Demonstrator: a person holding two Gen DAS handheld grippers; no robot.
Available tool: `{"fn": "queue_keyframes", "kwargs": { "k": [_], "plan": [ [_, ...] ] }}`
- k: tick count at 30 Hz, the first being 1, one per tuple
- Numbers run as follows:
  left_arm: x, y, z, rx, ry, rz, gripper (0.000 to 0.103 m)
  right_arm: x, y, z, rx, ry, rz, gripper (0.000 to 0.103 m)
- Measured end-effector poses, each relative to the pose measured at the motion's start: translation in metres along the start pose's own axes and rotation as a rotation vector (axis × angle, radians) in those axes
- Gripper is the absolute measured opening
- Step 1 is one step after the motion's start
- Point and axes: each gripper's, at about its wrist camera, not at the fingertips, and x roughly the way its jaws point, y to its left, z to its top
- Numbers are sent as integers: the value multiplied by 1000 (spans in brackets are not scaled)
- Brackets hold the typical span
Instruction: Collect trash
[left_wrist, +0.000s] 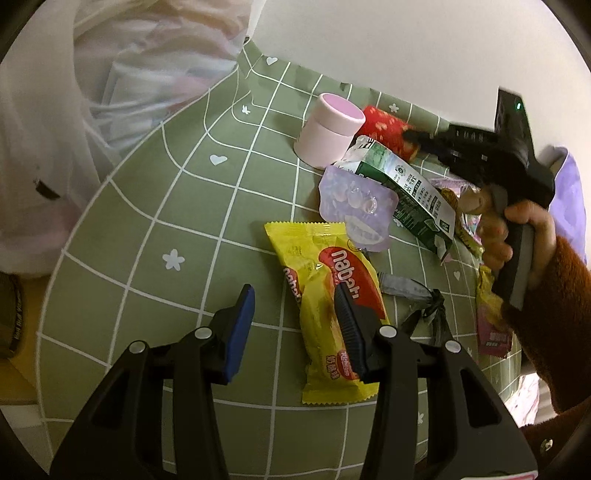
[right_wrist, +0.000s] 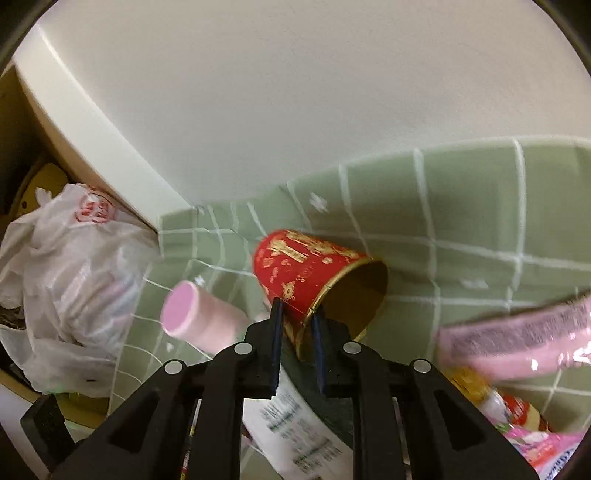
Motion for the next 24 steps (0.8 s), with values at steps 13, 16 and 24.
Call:
{"fn": "queue_keyframes", "kwargs": {
  "k": [13, 16, 24],
  "plan": [
    [-9, -25, -19, 2, 38, 18, 42, -109, 22, -40, -161, -63, -164, 5],
    [-7, -33, -27, -17, 36, 78, 42, -131, 15, -65, -178, -48, -214, 5],
    [6, -34, -28, -118, 53, 122, 21, -182, 19, -108, -175, -65, -262, 5]
  ]
}}
